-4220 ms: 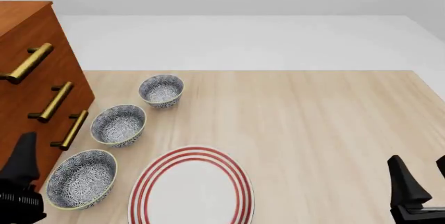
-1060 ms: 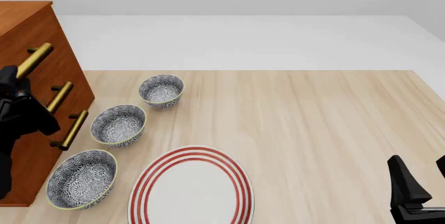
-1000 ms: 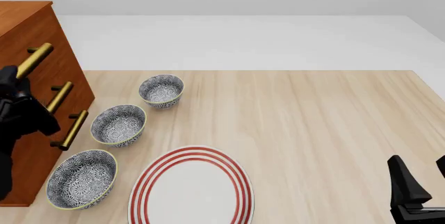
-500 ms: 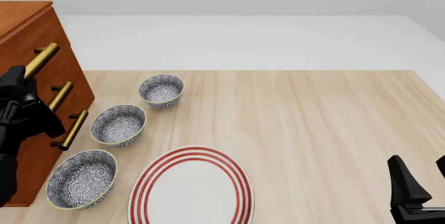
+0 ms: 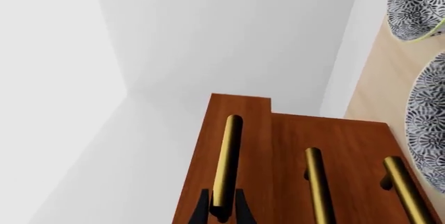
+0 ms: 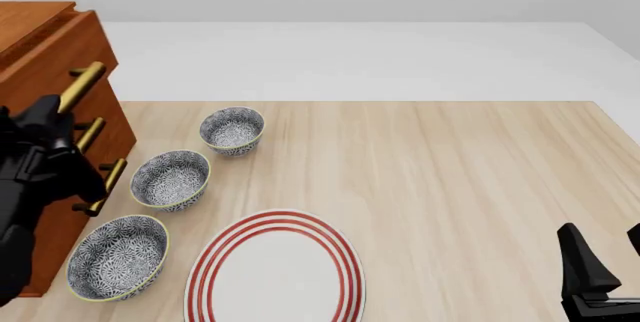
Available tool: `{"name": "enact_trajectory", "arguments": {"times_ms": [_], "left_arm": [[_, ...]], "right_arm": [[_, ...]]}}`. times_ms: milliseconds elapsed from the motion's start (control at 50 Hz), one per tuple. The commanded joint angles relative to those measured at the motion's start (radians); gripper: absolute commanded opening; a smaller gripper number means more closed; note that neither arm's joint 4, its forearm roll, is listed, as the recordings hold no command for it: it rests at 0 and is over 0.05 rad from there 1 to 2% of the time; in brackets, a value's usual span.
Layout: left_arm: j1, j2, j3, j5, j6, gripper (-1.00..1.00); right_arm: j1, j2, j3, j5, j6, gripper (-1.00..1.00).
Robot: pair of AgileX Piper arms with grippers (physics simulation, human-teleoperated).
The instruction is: Open the top drawer of the cabinet.
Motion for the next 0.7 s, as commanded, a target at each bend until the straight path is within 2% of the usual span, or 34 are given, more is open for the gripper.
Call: {"name": "enact_trajectory", "arguments": {"times_ms": [20,480,500,700], "left_arm": [[-0.02,-0.041,0.046,0.04,0.016,-1.0],[-0.041,-0.057,0.046,0.093,0.0,-1.0],[-0.042,-0.055,0.047,0.088,0.001,1.0],[-0.046,-0.069,0.072,0.104,0.008,1.0]], "right_arm": [[0.0,0.0,0.0,0.0,0.0,1.0],[0.0,0.0,0.0,0.0,0.0,1.0],[0.0,0.0,0.0,0.0,0.0,1.0],[0.0,0.0,0.0,0.0,0.0,1.0]]}}
